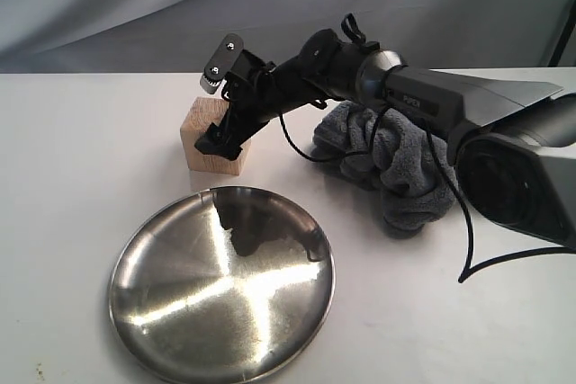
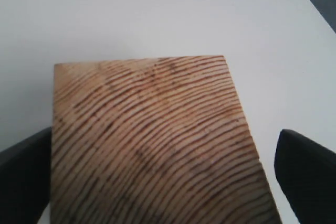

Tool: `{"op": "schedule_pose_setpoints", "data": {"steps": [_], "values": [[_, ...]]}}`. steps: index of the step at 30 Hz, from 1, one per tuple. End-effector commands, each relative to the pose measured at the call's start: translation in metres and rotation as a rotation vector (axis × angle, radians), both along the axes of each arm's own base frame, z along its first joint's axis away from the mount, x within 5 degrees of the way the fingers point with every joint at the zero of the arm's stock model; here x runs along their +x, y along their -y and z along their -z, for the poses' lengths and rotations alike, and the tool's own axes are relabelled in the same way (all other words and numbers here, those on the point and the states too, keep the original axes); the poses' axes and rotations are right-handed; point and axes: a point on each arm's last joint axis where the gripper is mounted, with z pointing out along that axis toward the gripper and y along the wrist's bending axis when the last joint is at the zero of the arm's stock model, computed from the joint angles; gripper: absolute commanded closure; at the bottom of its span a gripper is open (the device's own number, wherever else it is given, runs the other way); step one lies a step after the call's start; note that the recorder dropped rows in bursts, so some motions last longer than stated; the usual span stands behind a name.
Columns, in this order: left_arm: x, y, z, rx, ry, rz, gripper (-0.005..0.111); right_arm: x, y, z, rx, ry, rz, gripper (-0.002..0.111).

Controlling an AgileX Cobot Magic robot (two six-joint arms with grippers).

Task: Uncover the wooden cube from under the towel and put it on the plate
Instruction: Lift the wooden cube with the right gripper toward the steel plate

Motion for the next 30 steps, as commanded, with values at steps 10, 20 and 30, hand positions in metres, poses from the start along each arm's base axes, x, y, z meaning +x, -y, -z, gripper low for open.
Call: {"op": "schedule_pose_setpoints", "data": {"steps": [10,20,30], "values": [[0.000,0.000,0.000,-0.007,0.003,0.001,0.107,-0.003,0.001,0.009,-0.016,-0.048,-0.042,0.029],[0.000,0.000,0.000,-0.005,0.002,0.002,0.107,-0.006,0.000,0.008,-0.008,-0.079,-0.062,0.090],[0.000,0.000,0.000,-0.007,0.003,0.001,0.107,-0.009,-0.002,-0.034,0.087,-0.065,-0.052,0.108]]}}
